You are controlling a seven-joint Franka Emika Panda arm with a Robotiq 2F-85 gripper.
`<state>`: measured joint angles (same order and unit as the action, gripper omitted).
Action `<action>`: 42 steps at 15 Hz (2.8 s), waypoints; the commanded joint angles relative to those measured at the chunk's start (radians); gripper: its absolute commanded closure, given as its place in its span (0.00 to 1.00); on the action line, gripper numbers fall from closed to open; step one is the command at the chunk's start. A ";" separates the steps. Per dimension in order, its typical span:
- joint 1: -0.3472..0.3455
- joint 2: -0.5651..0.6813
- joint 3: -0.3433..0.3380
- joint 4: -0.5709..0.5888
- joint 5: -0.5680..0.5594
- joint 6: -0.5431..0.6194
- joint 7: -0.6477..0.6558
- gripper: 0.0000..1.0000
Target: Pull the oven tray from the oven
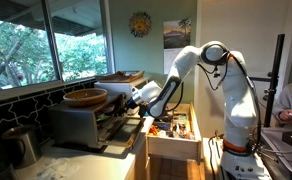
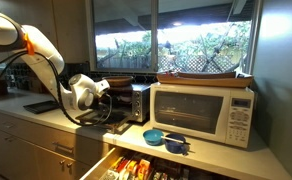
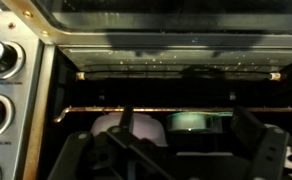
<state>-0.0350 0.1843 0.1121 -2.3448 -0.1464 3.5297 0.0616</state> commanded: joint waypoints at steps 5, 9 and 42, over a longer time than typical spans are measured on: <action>0.034 0.048 -0.015 0.033 0.030 0.053 -0.035 0.00; 0.060 0.099 -0.042 0.076 0.055 0.097 -0.077 0.00; 0.215 0.024 -0.152 0.077 0.095 -0.079 -0.087 0.00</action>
<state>0.1477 0.1950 0.0006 -2.2387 -0.0560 3.3663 0.0061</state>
